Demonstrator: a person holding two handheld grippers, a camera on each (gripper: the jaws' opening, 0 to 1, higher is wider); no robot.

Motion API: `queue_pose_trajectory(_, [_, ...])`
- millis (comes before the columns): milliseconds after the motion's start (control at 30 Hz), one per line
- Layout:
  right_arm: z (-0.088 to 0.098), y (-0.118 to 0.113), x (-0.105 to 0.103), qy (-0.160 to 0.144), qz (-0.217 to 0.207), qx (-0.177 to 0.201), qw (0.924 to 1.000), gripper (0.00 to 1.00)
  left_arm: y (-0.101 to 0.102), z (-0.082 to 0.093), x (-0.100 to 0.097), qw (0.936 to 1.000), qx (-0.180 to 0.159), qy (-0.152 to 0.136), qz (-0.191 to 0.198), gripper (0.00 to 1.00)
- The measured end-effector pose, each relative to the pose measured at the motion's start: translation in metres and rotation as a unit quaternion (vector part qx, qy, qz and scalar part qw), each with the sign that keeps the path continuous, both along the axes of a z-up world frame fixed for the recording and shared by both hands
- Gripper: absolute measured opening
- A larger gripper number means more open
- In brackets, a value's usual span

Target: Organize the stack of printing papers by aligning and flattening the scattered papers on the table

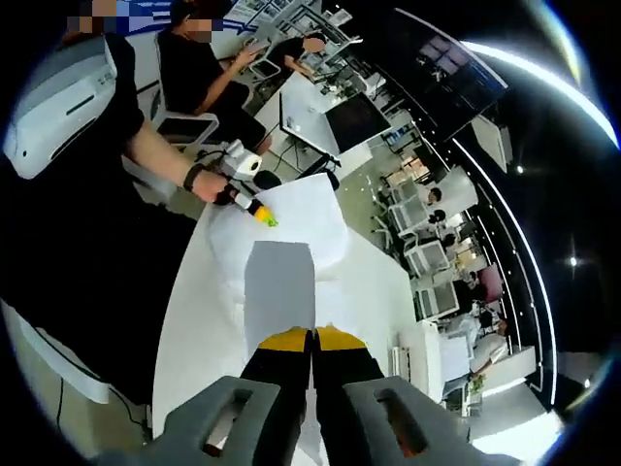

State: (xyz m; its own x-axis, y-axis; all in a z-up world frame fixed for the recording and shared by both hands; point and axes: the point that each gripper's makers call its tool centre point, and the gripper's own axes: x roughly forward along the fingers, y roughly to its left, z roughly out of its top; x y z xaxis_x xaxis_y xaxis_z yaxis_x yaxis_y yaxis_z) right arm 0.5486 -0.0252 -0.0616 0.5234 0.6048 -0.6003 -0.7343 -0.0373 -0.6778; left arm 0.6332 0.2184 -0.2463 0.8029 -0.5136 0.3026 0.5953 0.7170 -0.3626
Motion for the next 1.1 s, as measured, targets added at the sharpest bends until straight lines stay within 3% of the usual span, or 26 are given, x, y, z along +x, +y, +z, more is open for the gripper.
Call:
queue_pose_trajectory(267, [0.001,0.000,0.001,-0.016,-0.014,-0.030,0.9993,0.00,-0.001,0.001,-0.001,1.0000,0.001,-0.001,0.000,0.18])
queue_pose_trajectory(767, [0.007,-0.001,-0.006,-0.018,-0.021,-0.069,0.9972,0.00,-0.005,0.001,-0.003,0.9999,0.014,-0.002,0.000,0.18])
queue_pose_trajectory(1100, [-0.012,0.012,0.003,0.048,-0.021,-0.131,0.9900,0.00,-0.005,0.001,-0.004,0.9998,0.017,-0.006,0.000,0.18])
